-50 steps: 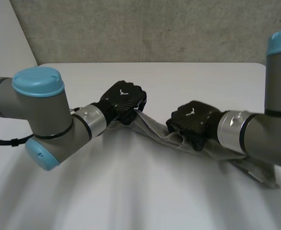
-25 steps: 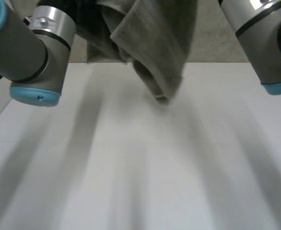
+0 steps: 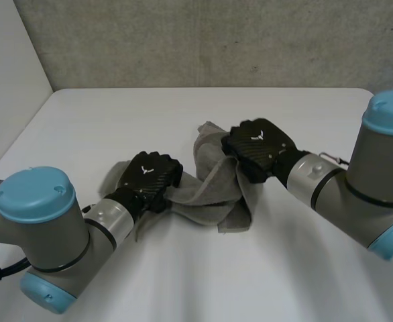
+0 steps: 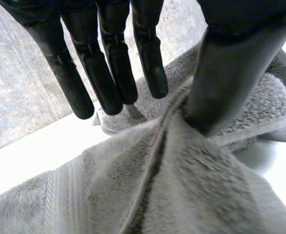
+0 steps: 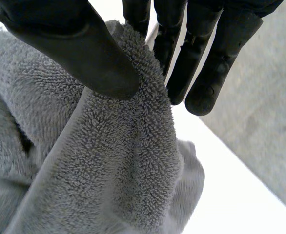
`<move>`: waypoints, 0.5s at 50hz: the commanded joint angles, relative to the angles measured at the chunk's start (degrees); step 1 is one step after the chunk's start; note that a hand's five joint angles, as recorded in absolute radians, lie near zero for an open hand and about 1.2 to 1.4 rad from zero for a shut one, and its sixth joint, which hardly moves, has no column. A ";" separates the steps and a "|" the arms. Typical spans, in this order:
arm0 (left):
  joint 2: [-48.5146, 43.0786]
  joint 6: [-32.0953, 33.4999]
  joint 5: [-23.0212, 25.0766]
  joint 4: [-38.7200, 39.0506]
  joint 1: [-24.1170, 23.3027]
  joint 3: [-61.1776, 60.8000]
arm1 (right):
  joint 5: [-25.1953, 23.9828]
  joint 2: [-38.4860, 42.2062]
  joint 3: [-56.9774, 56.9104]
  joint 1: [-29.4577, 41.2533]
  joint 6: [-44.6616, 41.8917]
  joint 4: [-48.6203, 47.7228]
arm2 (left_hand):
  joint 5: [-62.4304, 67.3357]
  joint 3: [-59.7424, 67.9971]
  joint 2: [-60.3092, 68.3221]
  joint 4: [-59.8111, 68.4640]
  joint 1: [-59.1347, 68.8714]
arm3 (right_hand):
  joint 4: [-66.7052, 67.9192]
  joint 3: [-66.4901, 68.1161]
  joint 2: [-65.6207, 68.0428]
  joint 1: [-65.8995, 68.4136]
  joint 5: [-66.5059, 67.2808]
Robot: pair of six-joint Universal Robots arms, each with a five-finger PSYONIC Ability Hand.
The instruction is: Fold the towel.
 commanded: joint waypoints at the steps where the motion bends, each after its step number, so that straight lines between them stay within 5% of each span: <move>1: 0.46 0.16 -0.34 -0.35 0.46 0.94 | 8.76 0.39 3.67 0.39 0.94 -0.21 | -16.27 -16.93 -15.88 -16.50 -16.00 | -7.10 23.04 12.24 -7.81 -7.58; 13: 1.08 0.07 -0.69 -0.44 0.72 2.61 | 18.17 -0.14 11.05 -0.32 7.95 -0.64 | -23.17 -23.83 -22.78 -23.39 -22.90 | -47.47 -17.34 -28.14 -48.19 -47.96; 25: -0.86 -0.02 -0.25 -1.67 1.33 6.04 | 19.23 0.30 13.43 -1.11 27.74 -3.55 | -23.00 -23.66 -22.61 -23.23 -22.73 | -51.03 -20.89 -31.70 -51.75 -51.52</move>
